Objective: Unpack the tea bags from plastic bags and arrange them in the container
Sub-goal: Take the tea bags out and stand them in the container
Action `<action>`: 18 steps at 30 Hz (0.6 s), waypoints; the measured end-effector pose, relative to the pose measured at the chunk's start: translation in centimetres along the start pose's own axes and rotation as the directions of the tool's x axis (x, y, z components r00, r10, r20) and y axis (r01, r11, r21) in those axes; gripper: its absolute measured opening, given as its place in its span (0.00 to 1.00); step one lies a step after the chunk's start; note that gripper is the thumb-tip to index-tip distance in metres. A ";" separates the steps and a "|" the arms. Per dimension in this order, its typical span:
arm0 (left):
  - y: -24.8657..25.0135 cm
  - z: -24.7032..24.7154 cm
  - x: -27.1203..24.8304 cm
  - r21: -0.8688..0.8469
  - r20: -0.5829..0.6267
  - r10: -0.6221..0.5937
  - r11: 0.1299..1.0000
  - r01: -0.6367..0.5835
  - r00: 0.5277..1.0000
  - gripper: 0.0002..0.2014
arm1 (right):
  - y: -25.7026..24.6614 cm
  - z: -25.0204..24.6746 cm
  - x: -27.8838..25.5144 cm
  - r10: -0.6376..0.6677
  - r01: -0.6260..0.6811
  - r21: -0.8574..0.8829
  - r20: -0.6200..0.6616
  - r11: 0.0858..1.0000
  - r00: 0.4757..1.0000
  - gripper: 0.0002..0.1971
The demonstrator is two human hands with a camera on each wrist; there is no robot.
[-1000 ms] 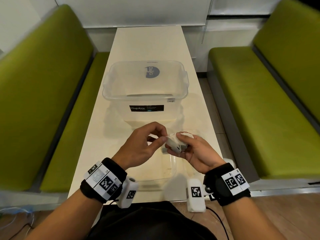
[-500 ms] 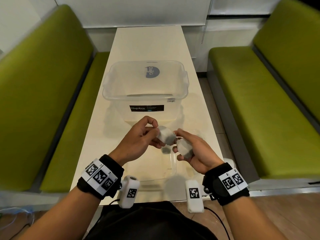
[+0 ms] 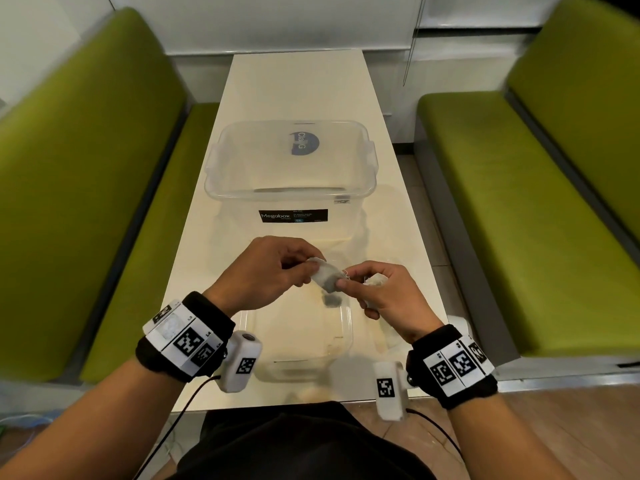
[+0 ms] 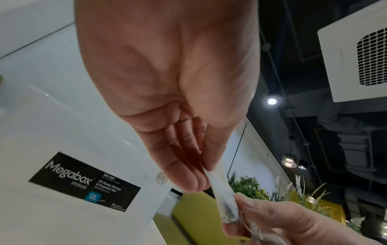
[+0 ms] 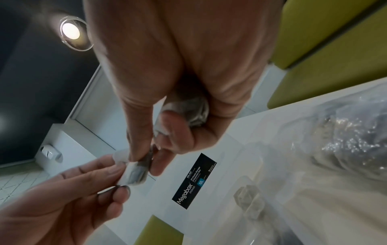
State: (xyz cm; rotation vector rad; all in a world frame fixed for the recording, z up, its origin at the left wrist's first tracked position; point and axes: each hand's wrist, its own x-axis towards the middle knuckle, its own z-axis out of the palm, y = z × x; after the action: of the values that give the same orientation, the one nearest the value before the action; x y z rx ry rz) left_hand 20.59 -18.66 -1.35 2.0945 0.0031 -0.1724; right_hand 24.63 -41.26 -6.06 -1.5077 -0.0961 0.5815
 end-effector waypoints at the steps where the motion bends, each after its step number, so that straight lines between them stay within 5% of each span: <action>1: 0.1 -0.1 0.0 0.026 -0.015 0.008 1.000 -0.008 1.000 0.05 | 0.0 0.0 -0.1 0.001 -0.001 0.006 0.003 1.000 1.000 0.10; 7: 0.7 -0.5 0.1 0.236 -0.073 0.091 0.969 -0.071 0.993 0.06 | -0.2 -0.5 -0.2 0.022 -0.022 0.036 -0.019 0.999 1.000 0.10; 11: 0.7 -0.6 0.3 0.194 -0.049 0.126 0.974 -0.114 0.991 0.09 | 0.0 -0.8 0.4 0.071 -0.071 0.041 -0.010 0.997 0.997 0.19; 15: 0.8 -0.6 0.1 0.126 -0.027 0.182 0.976 -0.178 0.983 0.12 | -0.3 -0.5 0.4 0.181 -0.192 0.068 0.149 0.979 0.972 0.30; 18: 0.7 -0.7 0.2 0.086 0.010 0.217 0.972 -0.217 0.976 0.13 | -0.4 -0.2 0.2 0.149 -0.184 0.100 0.281 0.978 0.948 0.29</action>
State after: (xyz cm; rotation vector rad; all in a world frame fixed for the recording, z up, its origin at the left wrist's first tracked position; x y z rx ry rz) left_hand 20.90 -18.42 -0.42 2.1640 -0.2366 -0.0415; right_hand 25.01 -41.32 -5.77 -1.3152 -0.1423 0.9144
